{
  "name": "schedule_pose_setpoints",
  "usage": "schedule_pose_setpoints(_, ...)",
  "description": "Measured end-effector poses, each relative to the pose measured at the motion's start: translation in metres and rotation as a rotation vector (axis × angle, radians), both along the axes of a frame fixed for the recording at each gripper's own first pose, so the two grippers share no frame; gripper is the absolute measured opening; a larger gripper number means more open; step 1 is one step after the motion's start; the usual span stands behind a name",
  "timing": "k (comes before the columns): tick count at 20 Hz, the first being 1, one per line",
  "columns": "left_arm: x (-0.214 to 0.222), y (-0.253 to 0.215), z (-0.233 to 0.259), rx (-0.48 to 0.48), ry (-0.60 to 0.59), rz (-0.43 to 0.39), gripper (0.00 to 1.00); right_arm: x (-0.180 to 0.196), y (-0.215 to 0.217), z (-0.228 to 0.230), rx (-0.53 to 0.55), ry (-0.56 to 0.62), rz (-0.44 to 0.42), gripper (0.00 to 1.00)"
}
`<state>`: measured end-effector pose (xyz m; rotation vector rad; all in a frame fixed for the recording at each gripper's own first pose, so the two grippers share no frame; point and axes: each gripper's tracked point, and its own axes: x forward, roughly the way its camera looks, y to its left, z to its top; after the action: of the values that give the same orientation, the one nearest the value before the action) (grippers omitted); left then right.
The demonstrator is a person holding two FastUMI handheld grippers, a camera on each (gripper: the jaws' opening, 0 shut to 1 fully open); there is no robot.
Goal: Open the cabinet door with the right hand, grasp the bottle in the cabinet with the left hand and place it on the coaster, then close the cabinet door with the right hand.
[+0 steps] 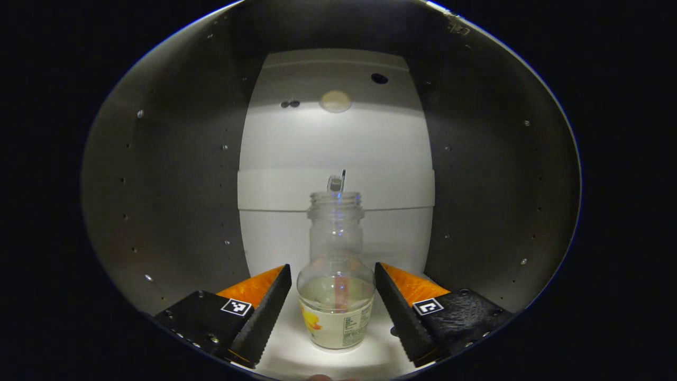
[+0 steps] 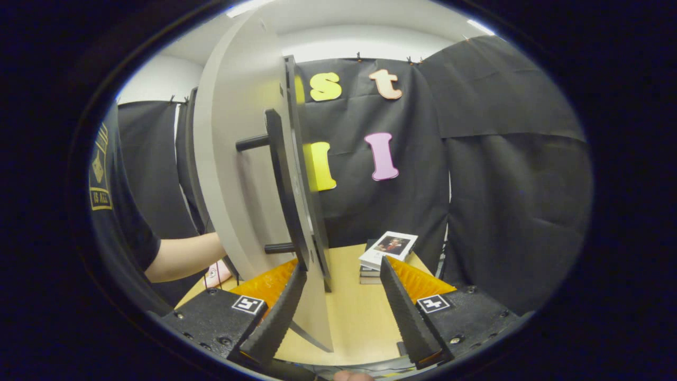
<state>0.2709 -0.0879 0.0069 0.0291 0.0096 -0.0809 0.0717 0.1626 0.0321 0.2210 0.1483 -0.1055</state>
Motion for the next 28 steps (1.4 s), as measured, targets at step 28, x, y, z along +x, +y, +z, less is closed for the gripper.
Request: schedule_pose_setpoints(28, -0.246, 0.141, 0.012, 0.043, -0.065, 0.129, 0.74, 0.019, 0.002, -0.004, 0.168, -0.102, 0.234, 0.92)
